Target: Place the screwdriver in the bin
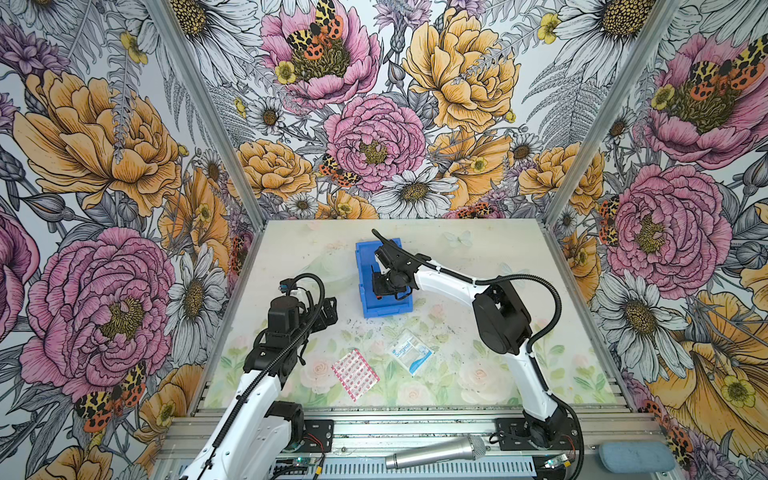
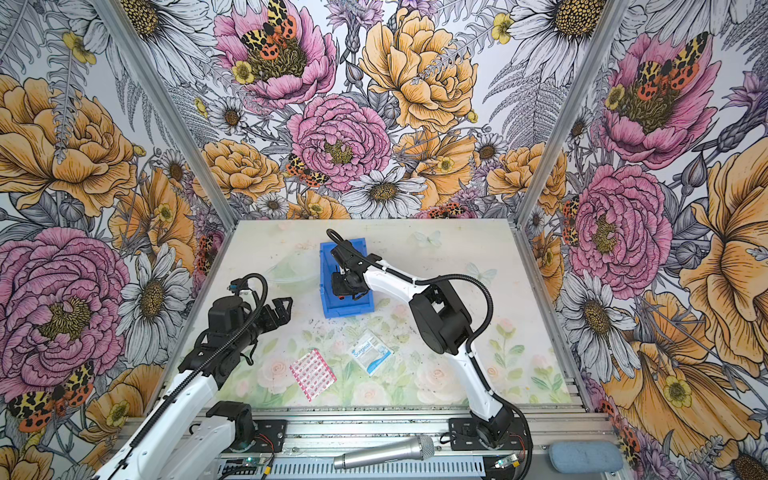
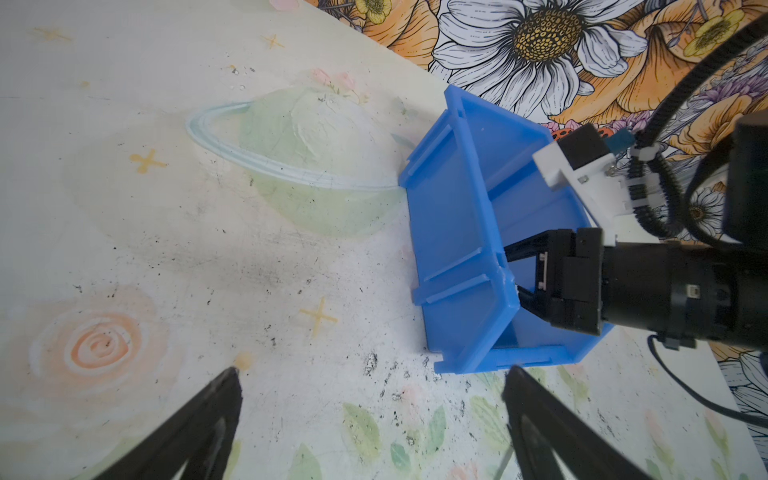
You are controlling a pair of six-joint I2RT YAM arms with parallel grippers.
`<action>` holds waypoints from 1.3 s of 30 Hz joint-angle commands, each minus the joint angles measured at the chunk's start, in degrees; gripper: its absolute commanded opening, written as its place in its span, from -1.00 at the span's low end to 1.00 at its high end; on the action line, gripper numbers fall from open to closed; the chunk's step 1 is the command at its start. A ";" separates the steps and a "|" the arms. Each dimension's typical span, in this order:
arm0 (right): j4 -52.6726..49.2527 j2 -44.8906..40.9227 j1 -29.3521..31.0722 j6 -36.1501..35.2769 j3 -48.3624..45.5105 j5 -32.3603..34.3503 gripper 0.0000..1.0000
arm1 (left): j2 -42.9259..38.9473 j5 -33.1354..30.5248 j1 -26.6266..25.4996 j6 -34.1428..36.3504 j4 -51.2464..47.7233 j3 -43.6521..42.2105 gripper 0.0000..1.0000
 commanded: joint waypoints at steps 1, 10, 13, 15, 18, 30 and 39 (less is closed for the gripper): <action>1.02 1.27 0.40 0.37 1.70 1.19 -0.88 | -0.72 -1.37 -0.27 -0.06 -0.05 -0.66 0.97; 1.00 0.89 0.32 1.51 1.54 2.97 -0.63 | -0.29 -1.50 -0.17 -0.04 0.47 -0.71 0.97; 1.02 0.40 0.32 1.47 1.53 3.73 -0.48 | -0.03 -1.55 -0.17 -0.05 0.71 -0.71 0.97; 0.98 0.15 0.32 1.53 1.59 4.00 -0.43 | -0.02 -1.52 -0.05 -0.09 0.76 -0.68 0.97; 1.02 -0.04 0.41 1.60 1.54 4.09 -0.35 | -0.04 -1.46 -0.09 0.14 0.74 -0.72 0.98; 0.99 -4.81 0.93 -0.19 1.63 6.46 0.38 | -0.72 -3.00 0.00 0.35 0.28 -0.49 0.97; 1.02 -15.74 1.29 -3.71 -5.18 10.01 0.99 | -1.51 -11.14 -0.35 -0.65 -1.44 0.25 0.97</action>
